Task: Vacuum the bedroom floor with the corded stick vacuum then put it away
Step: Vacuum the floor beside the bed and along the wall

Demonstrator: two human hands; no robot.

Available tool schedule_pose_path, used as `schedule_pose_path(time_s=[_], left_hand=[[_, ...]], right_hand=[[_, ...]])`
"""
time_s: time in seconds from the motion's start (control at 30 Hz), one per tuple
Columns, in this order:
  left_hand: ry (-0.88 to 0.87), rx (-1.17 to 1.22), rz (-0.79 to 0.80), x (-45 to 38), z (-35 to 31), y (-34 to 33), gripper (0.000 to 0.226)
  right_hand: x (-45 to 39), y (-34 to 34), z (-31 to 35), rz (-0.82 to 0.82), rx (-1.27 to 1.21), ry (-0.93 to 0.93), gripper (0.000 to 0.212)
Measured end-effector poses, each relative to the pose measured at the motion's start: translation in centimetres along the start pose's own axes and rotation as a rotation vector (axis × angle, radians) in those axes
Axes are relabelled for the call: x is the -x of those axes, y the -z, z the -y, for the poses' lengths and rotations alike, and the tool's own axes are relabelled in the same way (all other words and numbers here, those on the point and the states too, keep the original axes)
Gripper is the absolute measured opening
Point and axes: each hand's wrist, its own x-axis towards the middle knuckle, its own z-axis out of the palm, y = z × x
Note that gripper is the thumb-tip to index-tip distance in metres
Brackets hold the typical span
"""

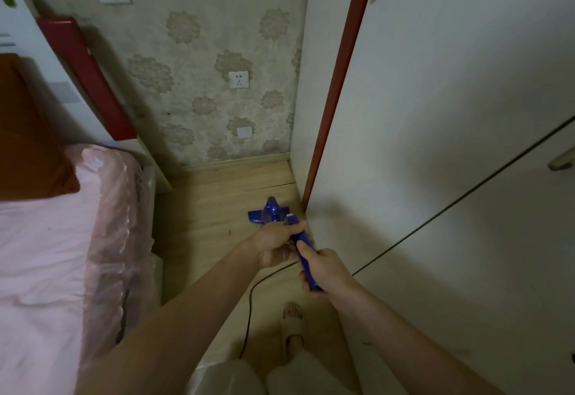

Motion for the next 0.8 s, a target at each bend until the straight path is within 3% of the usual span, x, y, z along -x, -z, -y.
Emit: schedule_pose_path(time_s=[0.2, 0.53, 0.8], left_hand=[[-0.022, 0.087, -0.066, -2.3, -2.7, 1.3, 0.009], [-0.038, 0.15, -0.122, -10.5, -12.6, 4.0, 0.008], [-0.057, 0.128, -0.169, -15.8, -17.5, 4.8, 0.018]], right_hand=[[-3.6, -0.4, 2.9, 0.042, 0.073, 0.018, 0.041], [-14.6, -1.1, 11.2, 0.068, 0.042, -0.01, 0.037], [-19.7, -0.4, 15.1, 0.051, -0.252, -0.146, 0.035]])
